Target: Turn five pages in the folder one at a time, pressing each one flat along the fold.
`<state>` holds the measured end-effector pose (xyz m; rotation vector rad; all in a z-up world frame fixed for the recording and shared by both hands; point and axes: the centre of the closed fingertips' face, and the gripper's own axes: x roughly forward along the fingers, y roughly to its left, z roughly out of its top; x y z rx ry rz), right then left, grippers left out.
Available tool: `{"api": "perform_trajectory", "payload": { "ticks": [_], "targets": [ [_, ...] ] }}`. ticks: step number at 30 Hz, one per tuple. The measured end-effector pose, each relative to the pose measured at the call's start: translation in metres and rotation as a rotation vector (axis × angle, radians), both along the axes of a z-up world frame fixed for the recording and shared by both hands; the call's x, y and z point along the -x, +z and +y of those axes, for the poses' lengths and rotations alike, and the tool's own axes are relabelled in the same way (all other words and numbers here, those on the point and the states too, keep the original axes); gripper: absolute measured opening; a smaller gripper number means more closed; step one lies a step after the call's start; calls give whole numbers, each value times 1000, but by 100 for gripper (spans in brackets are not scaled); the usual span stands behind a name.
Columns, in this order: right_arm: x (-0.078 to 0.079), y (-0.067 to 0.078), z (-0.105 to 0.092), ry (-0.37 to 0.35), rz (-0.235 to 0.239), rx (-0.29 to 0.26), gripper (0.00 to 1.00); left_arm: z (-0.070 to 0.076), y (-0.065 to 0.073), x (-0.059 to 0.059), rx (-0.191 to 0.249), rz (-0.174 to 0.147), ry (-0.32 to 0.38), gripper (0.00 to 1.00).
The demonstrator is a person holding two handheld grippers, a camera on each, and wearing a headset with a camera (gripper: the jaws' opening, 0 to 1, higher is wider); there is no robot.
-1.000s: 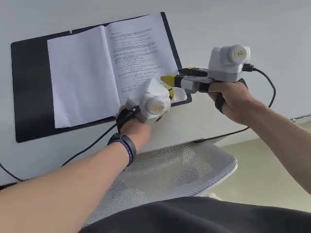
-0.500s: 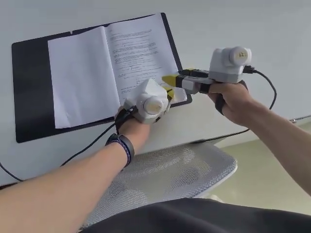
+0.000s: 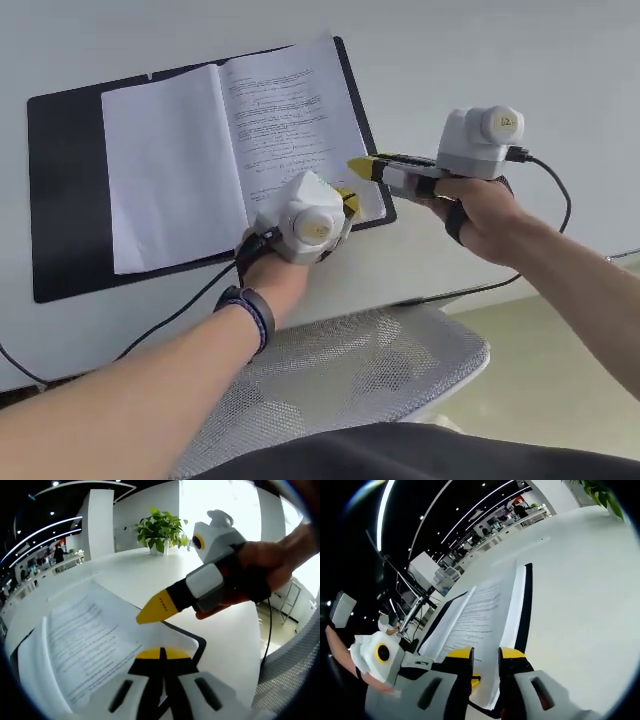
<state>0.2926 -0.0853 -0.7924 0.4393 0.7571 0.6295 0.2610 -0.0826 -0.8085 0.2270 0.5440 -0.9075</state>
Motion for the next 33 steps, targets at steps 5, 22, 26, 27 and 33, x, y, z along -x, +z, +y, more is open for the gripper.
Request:
{"api": "perform_trajectory", "payload": {
  "ticks": [5,22,26,27,33],
  "targets": [
    [-3,2,4,-8,-1,-32,12,0,0,0,3,3,5,0],
    [3,15,12,-23,43,-72,0,5,4,2,5,93,8,0],
    [3,23,13,-26,37,-84,0,17,10,7,7,118,21,12],
    [3,27,14,-29,34,-93,0,18,10,8,8,122,21,18],
    [3,45,14,-47,9,-116,0,40,24,14,32,127,32,36]
  ]
}}
